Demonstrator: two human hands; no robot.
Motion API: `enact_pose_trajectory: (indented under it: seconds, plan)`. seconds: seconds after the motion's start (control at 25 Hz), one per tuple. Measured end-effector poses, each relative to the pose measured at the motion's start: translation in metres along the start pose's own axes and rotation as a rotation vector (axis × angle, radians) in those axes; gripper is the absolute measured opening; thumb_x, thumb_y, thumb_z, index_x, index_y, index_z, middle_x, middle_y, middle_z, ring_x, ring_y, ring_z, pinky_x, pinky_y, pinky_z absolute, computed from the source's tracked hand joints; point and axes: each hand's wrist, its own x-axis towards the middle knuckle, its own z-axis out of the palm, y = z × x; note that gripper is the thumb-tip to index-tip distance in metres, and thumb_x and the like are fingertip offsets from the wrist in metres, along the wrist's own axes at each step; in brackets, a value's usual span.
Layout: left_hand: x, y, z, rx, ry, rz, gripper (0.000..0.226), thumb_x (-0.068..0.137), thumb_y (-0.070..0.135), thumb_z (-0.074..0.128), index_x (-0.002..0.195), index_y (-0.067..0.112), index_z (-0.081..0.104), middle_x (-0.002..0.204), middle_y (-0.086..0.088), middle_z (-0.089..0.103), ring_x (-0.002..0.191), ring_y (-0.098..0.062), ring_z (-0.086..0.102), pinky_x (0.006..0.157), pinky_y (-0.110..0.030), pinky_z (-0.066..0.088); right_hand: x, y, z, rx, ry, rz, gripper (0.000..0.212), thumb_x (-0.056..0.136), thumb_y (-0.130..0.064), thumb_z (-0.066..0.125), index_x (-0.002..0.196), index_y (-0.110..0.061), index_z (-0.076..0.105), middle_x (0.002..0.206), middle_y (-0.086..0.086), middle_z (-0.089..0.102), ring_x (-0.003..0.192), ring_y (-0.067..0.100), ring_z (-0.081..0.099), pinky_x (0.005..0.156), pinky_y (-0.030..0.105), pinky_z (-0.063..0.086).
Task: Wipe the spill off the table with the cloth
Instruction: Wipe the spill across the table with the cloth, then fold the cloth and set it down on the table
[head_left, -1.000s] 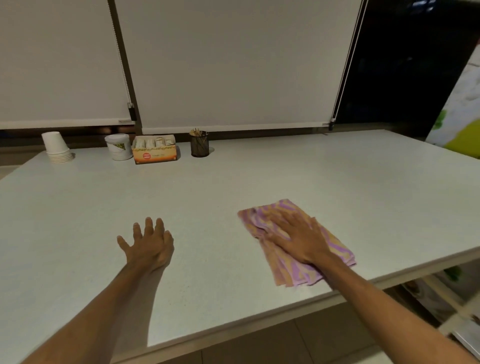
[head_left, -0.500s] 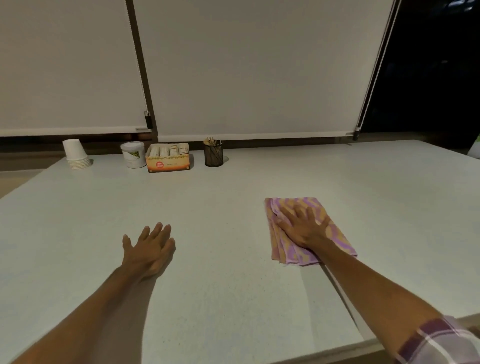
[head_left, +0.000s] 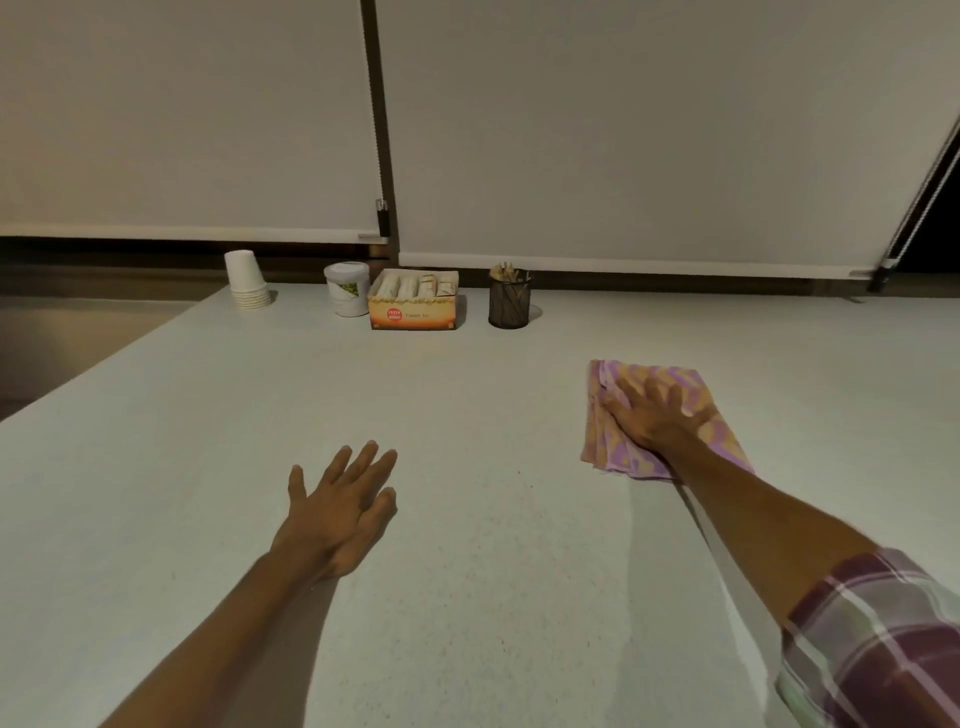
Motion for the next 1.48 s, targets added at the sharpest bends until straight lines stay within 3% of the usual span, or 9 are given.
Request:
enact_pose_trajectory:
  seconds: [0.24, 0.48, 0.72, 0.88, 1.0, 1.12, 1.2, 1.36, 1.48]
  plan:
    - [-0.001, 0.004, -0.003, -0.002, -0.010, -0.023, 0.057, 0.095, 0.059, 0.008, 0.151, 0.046, 0.002, 0.163, 0.017, -0.004, 0.151, -0.011, -0.008, 0.118, -0.059, -0.008, -0.016, -0.100, 0.033, -0.066, -0.124, -0.212, 0.063, 0.093, -0.071, 0.012, 0.151, -0.050, 0.002, 0.166, -0.010, -0.006, 0.152, 0.032, -0.010, 0.112, 0.072, -0.005]
    - [-0.004, 0.008, -0.009, 0.012, -0.042, -0.029, 0.066, 0.088, 0.065, 0.001, 0.151, 0.045, 0.002, 0.163, 0.017, -0.005, 0.151, -0.011, -0.007, 0.118, -0.057, -0.007, -0.099, -0.106, 0.044, -0.051, -0.170, -0.373, 0.068, 0.086, -0.077, 0.019, 0.148, -0.056, 0.005, 0.165, -0.015, -0.003, 0.152, 0.029, -0.009, 0.110, 0.072, -0.010]
    - [-0.009, 0.008, -0.012, 0.033, -0.068, -0.021, 0.068, 0.088, 0.065, 0.001, 0.152, 0.042, -0.001, 0.163, 0.013, -0.006, 0.152, -0.015, -0.007, 0.119, -0.056, -0.006, -0.157, -0.049, 0.040, -0.011, -0.076, -0.264, 0.080, 0.074, -0.088, 0.013, 0.147, -0.058, 0.001, 0.165, -0.015, -0.001, 0.153, 0.024, -0.009, 0.111, 0.065, -0.016]
    - [-0.014, 0.013, -0.021, 0.054, -0.081, -0.023, 0.072, 0.086, 0.064, 0.003, 0.153, 0.039, 0.002, 0.164, 0.010, -0.003, 0.152, -0.018, -0.004, 0.118, -0.057, -0.005, -0.156, -0.016, 0.026, -0.032, -0.008, -0.136, 0.082, 0.076, -0.089, 0.010, 0.150, -0.053, 0.004, 0.166, -0.012, -0.001, 0.153, 0.029, -0.008, 0.110, 0.065, -0.019]
    - [-0.005, 0.032, -0.033, 0.164, -0.037, -0.088, 0.062, 0.097, 0.053, 0.023, 0.153, 0.026, 0.017, 0.165, 0.003, 0.006, 0.152, -0.022, 0.005, 0.118, -0.059, 0.004, -0.142, -0.022, 0.018, -0.049, -0.011, -0.047, 0.083, 0.081, -0.085, 0.013, 0.153, -0.045, 0.004, 0.167, -0.006, -0.002, 0.151, 0.037, -0.010, 0.107, 0.069, -0.019]
    - [0.005, 0.082, -0.046, 0.047, 0.053, -0.133, 0.049, 0.096, 0.043, 0.041, 0.138, 0.018, 0.044, 0.153, -0.005, 0.037, 0.141, -0.025, 0.034, 0.114, -0.051, 0.026, -0.129, -0.035, 0.014, -0.037, -0.096, -0.045, 0.085, 0.082, -0.084, 0.015, 0.154, -0.043, 0.000, 0.166, 0.001, -0.008, 0.151, 0.039, -0.012, 0.106, 0.071, -0.018]
    - [0.010, 0.124, -0.050, 0.032, 0.070, -0.107, 0.046, 0.094, 0.040, 0.044, 0.131, 0.014, 0.051, 0.140, -0.008, 0.050, 0.128, -0.028, 0.046, 0.102, -0.044, 0.038, -0.122, -0.033, 0.005, 0.064, -0.163, -0.093, 0.081, 0.085, -0.081, 0.018, 0.155, -0.041, 0.006, 0.167, 0.002, -0.001, 0.152, 0.037, -0.005, 0.112, 0.069, -0.012]
    - [0.021, 0.194, -0.041, -0.115, 0.022, -0.118, 0.050, 0.091, 0.044, 0.050, 0.125, 0.008, 0.054, 0.131, -0.014, 0.055, 0.121, -0.032, 0.052, 0.096, -0.042, 0.045, -0.115, 0.002, -0.030, 0.254, 0.024, 0.040, 0.056, 0.094, -0.058, 0.043, 0.144, -0.033, 0.041, 0.151, 0.008, 0.043, 0.139, 0.036, 0.036, 0.115, 0.053, 0.025]
    - [0.024, 0.230, -0.037, -0.345, -0.064, -0.179, 0.055, 0.087, 0.046, 0.058, 0.122, 0.004, 0.054, 0.127, -0.017, 0.057, 0.116, -0.035, 0.057, 0.091, -0.039, 0.048, -0.121, 0.027, -0.050, 0.224, -0.113, 0.127, 0.055, 0.092, -0.042, 0.055, 0.144, -0.031, 0.041, 0.144, 0.015, 0.044, 0.132, 0.038, 0.041, 0.110, 0.047, 0.037]
